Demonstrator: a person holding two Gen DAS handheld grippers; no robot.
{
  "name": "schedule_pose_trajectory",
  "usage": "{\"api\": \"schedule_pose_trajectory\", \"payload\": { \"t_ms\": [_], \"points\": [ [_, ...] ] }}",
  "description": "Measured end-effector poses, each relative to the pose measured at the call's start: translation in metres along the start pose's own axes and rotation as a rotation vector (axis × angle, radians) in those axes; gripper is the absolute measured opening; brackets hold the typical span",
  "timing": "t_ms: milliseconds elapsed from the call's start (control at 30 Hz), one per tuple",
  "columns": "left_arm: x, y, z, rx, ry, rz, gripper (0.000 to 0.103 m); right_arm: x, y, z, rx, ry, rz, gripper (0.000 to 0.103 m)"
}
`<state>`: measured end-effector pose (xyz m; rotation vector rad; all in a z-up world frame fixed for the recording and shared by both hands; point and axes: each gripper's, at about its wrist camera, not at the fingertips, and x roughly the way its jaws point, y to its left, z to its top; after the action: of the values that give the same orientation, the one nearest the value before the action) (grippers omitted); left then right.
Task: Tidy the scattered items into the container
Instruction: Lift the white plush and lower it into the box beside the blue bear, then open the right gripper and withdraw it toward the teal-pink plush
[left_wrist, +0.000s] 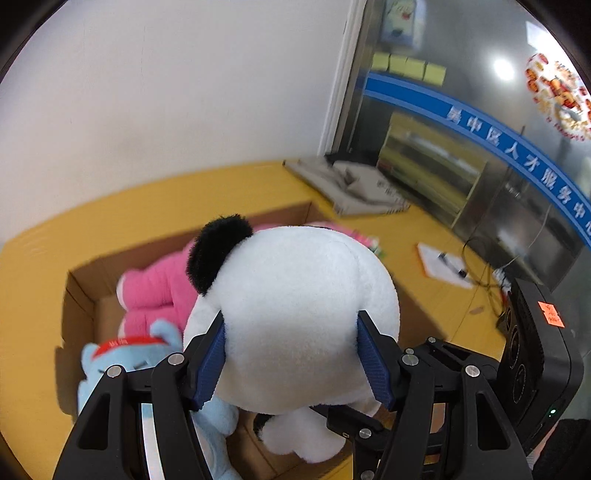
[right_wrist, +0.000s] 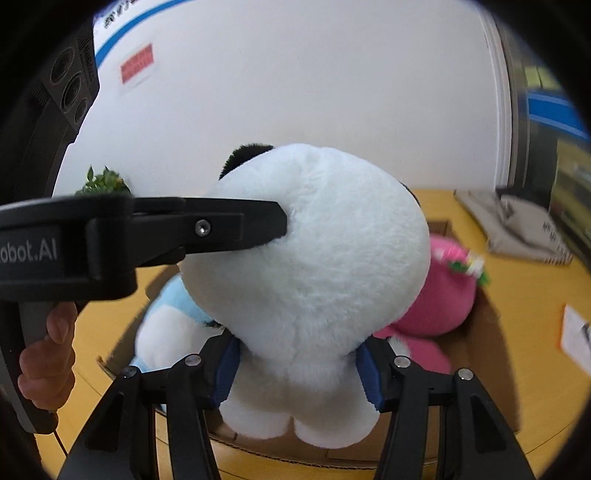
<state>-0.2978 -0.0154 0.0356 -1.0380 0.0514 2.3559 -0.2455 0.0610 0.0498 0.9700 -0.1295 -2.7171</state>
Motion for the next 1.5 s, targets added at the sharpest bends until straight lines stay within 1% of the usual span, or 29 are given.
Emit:
{"api": "schedule_pose_trajectory", "payload": {
  "t_ms": [67, 100, 200, 267, 367, 433, 533, 567, 600, 667, 733, 767, 800, 833, 867, 900, 933, 1000, 1033, 1067, 1167, 1267, 1400, 1500],
  "points": [
    [0.012, 0.004, -0.014, -0.010, 0.030, -0.007, 0.070, 0.022, -0.001, -0.013, 0.011, 0.064, 0.015, 0.055],
    [0.015, 0.005, -0.019, -0.007, 0.035, -0.009, 0.070, 0.026, 0.000, -0.018, 0.001, 0.080, 0.011, 0.055],
    [0.017, 0.004, -0.030, 0.007, 0.045, 0.017, 0.070, 0.040, 0.004, -0.026, -0.014, 0.130, 0.020, 0.055],
    [0.019, 0.011, -0.038, -0.007, 0.053, 0.034, 0.070, 0.044, 0.008, -0.029, -0.021, 0.160, 0.024, 0.055],
    [0.018, 0.025, -0.045, -0.069, 0.060, 0.015, 0.071, 0.039, 0.019, -0.037, -0.054, 0.177, 0.022, 0.052],
    [0.018, 0.030, -0.052, -0.091, 0.065, 0.014, 0.071, 0.039, 0.020, -0.038, -0.070, 0.190, 0.022, 0.048],
    [0.022, 0.034, -0.057, -0.119, 0.074, 0.015, 0.074, 0.043, 0.025, -0.040, -0.096, 0.215, 0.013, 0.048],
    [0.024, 0.034, -0.057, -0.130, 0.076, 0.016, 0.076, 0.044, 0.024, -0.040, -0.087, 0.217, 0.014, 0.049],
    [0.026, 0.035, -0.057, -0.137, 0.078, 0.019, 0.078, 0.043, 0.022, -0.040, -0.070, 0.220, 0.020, 0.051],
    [0.028, 0.034, -0.058, -0.132, 0.083, 0.034, 0.081, 0.038, 0.015, -0.039, -0.024, 0.226, 0.045, 0.053],
    [0.026, 0.034, -0.059, -0.138, 0.083, 0.041, 0.082, 0.031, 0.007, -0.038, 0.002, 0.226, 0.076, 0.053],
    [0.021, 0.033, -0.058, -0.141, 0.074, 0.043, 0.082, 0.024, 0.002, -0.036, 0.005, 0.215, 0.077, 0.055],
    [0.014, 0.032, -0.058, -0.143, 0.057, 0.047, 0.082, 0.017, 0.000, -0.035, 0.006, 0.199, 0.068, 0.064],
    [0.006, 0.031, -0.058, -0.144, 0.039, 0.054, 0.082, 0.009, -0.003, -0.035, 0.010, 0.183, 0.049, 0.078],
    [-0.004, 0.029, -0.060, -0.142, 0.022, 0.065, 0.082, 0.005, -0.005, -0.036, 0.015, 0.179, 0.031, 0.082],
    [-0.013, 0.027, -0.064, -0.137, 0.009, 0.084, 0.082, 0.004, -0.005, -0.037, 0.016, 0.187, 0.016, 0.082],
    [-0.020, 0.025, -0.070, -0.132, 0.007, 0.105, 0.082, 0.006, -0.004, -0.045, 0.005, 0.212, -0.002, 0.081],
    [-0.023, 0.025, -0.085, -0.124, 0.031, 0.141, 0.082, 0.016, -0.003, -0.052, -0.006, 0.252, -0.025, 0.079],
    [-0.023, 0.026, -0.094, -0.130, 0.050, 0.151, 0.082, 0.017, 0.001, -0.057, -0.011, 0.237, -0.035, 0.078],
    [-0.021, 0.027, -0.104, -0.139, 0.070, 0.155, 0.079, 0.016, 0.003, -0.058, -0.016, 0.232, -0.044, 0.078],
    [-0.018, 0.027, -0.127, -0.158, 0.119, 0.161, 0.079, 0.008, 0.005, -0.062, -0.041, 0.230, -0.064, 0.076],
    [-0.025, 0.023, -0.141, -0.177, 0.103, 0.148, 0.078, 0.001, 0.003, -0.067, -0.042, 0.235, -0.064, 0.074],
    [-0.033, 0.013, -0.149, -0.194, 0.109, 0.149, 0.078, -0.015, -0.007, -0.074, -0.039, 0.239, -0.056, 0.075],
    [-0.038, 0.004, -0.156, -0.198, 0.114, 0.154, 0.078, -0.024, 0.001, -0.079, -0.049, 0.235, -0.072, 0.074]
  ]
}}
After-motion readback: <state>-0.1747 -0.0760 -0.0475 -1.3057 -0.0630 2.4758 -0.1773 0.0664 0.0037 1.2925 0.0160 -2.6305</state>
